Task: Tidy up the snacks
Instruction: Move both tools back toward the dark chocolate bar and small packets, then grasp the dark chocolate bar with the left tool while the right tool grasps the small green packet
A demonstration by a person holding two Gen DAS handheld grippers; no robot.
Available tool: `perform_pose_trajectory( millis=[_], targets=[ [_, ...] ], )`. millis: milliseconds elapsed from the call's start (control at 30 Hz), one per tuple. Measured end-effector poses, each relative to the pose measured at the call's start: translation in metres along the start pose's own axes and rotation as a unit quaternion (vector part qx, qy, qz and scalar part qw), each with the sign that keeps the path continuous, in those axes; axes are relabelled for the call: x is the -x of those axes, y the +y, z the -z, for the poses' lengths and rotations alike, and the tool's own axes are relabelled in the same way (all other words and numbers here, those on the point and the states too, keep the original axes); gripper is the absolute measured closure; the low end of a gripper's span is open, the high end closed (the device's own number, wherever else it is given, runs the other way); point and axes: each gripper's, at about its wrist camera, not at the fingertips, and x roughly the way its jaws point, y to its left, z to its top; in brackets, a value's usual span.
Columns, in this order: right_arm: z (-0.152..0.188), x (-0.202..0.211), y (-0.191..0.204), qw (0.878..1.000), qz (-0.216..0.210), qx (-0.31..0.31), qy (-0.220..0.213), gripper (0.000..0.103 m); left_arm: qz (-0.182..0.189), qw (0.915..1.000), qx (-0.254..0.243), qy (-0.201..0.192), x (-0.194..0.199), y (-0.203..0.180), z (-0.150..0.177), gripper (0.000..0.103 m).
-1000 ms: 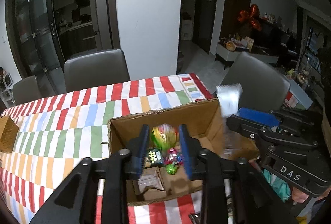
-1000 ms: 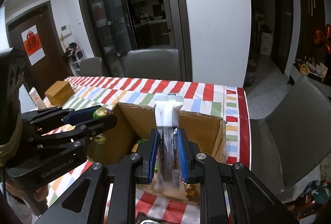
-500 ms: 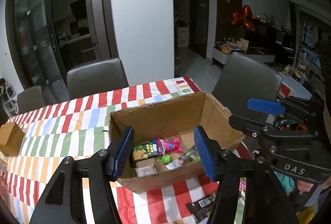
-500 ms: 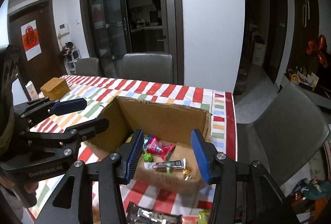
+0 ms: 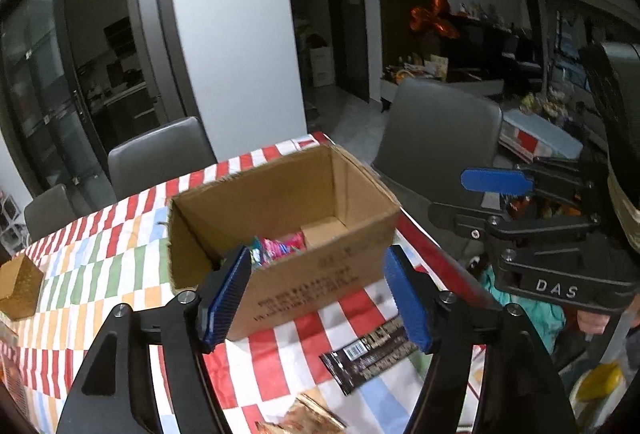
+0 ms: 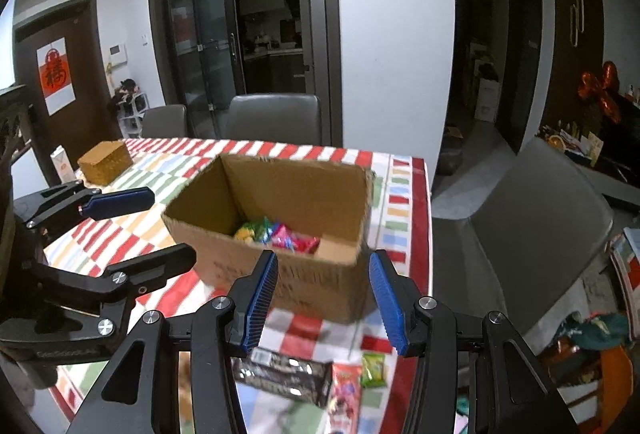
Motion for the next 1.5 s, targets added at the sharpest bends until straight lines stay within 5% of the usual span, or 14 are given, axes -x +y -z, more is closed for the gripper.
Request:
perform_pose_trajectory(
  millis=[733,1100,1500],
  targets=[
    [0.092,-0.028,-0.026,0.994,0.012,-0.001,0.111,0.054,0.062,0.9891,-0.059,0.120,-0.062,-0.057,0.077,0.027],
    [0.110,-0.062,-0.043,0.989,0.023,-0.022,0.143,0.054,0.066,0.9772,-0.080,0.185,-0.114,-0.063,0.100,0.024],
    [0.114,-0.093,-0.058,0.986,0.008,-0.045,0.157,0.054,0.063,0.9728,-0.092,0.203,-0.146,-0.064,0.101,0.020]
  ],
)
